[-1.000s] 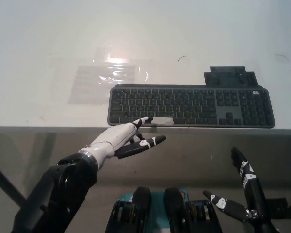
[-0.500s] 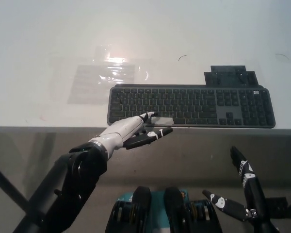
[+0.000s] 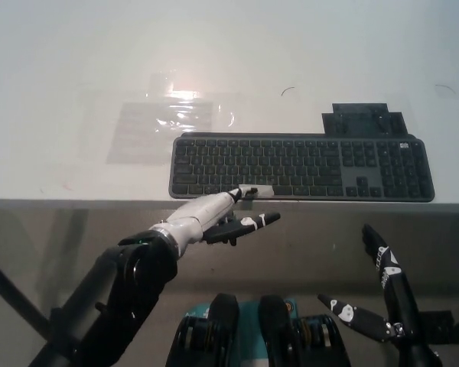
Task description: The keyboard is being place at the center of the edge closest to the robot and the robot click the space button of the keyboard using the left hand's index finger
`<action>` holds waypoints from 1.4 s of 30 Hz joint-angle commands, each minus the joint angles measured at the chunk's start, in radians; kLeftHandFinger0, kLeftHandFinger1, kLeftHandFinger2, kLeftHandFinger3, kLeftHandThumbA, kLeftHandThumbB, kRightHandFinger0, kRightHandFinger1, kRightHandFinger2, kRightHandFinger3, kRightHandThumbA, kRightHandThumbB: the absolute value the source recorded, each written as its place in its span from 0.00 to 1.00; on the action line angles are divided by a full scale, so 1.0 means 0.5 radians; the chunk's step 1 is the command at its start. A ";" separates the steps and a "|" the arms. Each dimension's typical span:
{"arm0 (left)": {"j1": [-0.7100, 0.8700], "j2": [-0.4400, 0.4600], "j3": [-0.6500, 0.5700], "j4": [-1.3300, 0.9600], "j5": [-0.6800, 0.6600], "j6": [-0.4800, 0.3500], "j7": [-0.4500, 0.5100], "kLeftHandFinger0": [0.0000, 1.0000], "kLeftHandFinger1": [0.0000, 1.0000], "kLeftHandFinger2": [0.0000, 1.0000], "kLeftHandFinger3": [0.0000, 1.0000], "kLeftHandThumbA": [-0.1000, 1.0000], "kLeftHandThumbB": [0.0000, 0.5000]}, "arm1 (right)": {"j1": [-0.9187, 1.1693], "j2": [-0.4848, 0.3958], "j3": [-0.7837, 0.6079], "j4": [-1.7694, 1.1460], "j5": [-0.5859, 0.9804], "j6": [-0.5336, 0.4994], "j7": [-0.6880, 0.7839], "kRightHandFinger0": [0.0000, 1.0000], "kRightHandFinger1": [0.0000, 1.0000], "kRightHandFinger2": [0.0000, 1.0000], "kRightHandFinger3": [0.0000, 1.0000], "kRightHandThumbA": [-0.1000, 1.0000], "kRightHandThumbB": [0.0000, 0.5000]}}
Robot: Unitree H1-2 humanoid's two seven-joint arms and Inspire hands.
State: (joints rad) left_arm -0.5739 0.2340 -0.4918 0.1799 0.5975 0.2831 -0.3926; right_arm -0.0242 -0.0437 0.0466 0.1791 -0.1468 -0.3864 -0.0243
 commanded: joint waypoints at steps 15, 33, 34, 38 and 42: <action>-0.062 -0.065 -0.048 0.566 0.037 -0.095 0.102 1.00 1.00 1.00 1.00 1.00 0.60 | -0.056 -0.008 0.015 -0.022 -0.041 -0.099 -0.009 1.00 1.00 1.00 1.00 1.00 0.59; 0.322 0.060 -0.020 -0.594 -0.036 -0.050 -0.063 0.12 0.32 0.43 1.00 1.00 0.83 | -0.051 -0.013 0.025 -0.007 -0.059 -0.108 -0.010 1.00 1.00 1.00 1.00 1.00 0.59; 0.380 0.072 0.007 -0.805 -0.104 -0.027 -0.107 0.12 0.32 0.38 1.00 1.00 0.77 | -0.049 -0.011 0.024 -0.007 -0.044 -0.099 -0.004 1.00 1.00 1.00 1.00 1.00 0.60; 0.555 0.095 0.080 -1.535 -0.301 0.060 -0.197 0.00 0.11 0.15 1.00 1.00 0.74 | -0.028 -0.007 0.029 -0.002 -0.051 -0.106 -0.007 1.00 1.00 1.00 1.00 1.00 0.58; 0.640 0.155 0.165 -2.052 -0.476 0.209 -0.248 0.00 0.14 0.28 1.00 1.00 0.76 | -0.020 -0.008 0.034 0.018 -0.046 -0.120 -0.001 1.00 1.00 1.00 1.00 1.00 0.58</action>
State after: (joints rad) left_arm -0.3130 0.2338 -0.4934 -0.1965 0.5569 0.2283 -0.3805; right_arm -0.0279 -0.0468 0.0509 0.2046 -0.1718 -0.3854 -0.0243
